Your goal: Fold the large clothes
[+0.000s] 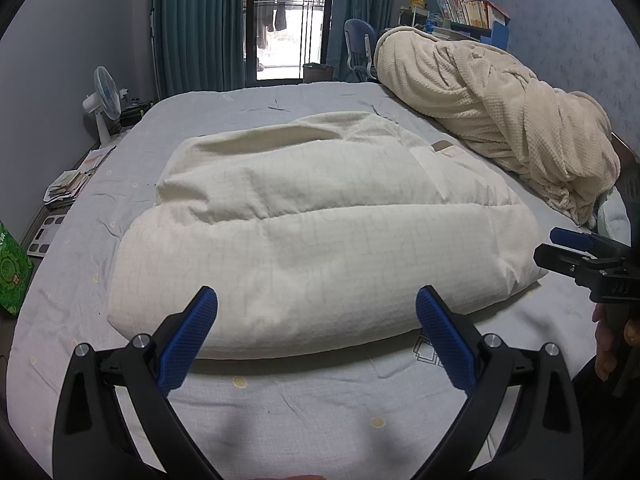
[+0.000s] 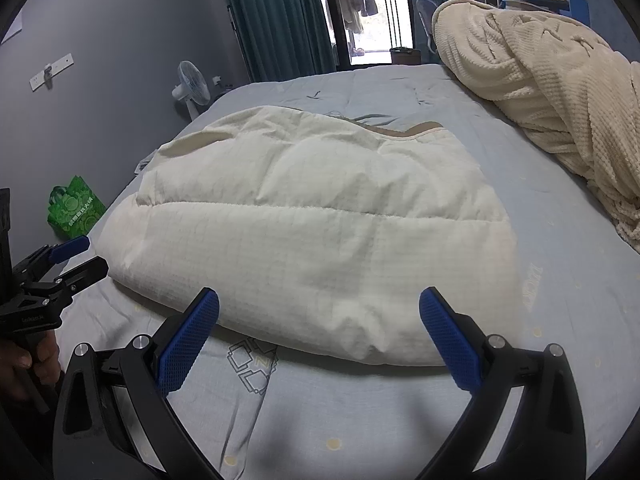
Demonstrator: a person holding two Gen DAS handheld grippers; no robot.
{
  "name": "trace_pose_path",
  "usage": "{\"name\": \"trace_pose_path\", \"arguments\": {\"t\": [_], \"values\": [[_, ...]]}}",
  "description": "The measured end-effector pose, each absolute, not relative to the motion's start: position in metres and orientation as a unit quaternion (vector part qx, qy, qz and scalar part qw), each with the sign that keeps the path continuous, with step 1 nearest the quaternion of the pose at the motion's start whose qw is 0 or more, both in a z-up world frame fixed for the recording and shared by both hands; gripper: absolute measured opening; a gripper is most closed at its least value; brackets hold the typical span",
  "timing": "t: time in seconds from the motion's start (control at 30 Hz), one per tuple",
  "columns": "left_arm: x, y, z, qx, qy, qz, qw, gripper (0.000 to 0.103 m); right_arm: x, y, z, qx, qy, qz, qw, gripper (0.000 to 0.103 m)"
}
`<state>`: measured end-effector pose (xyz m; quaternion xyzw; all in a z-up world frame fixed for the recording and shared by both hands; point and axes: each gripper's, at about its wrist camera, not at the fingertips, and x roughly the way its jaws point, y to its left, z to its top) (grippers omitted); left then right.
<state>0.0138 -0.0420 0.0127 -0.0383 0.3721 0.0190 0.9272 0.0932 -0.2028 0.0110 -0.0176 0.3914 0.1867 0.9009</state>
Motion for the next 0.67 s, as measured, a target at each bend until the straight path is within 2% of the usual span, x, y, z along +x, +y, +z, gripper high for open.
{"name": "trace_pose_path", "arguments": {"t": [0.67], "values": [[0.0143,-0.0389,0.0111,-0.041,0.377,0.022,0.925,0.095,0.0931,-0.2028,0.0110,-0.017,0.392,0.187,0.901,0.096]]}}
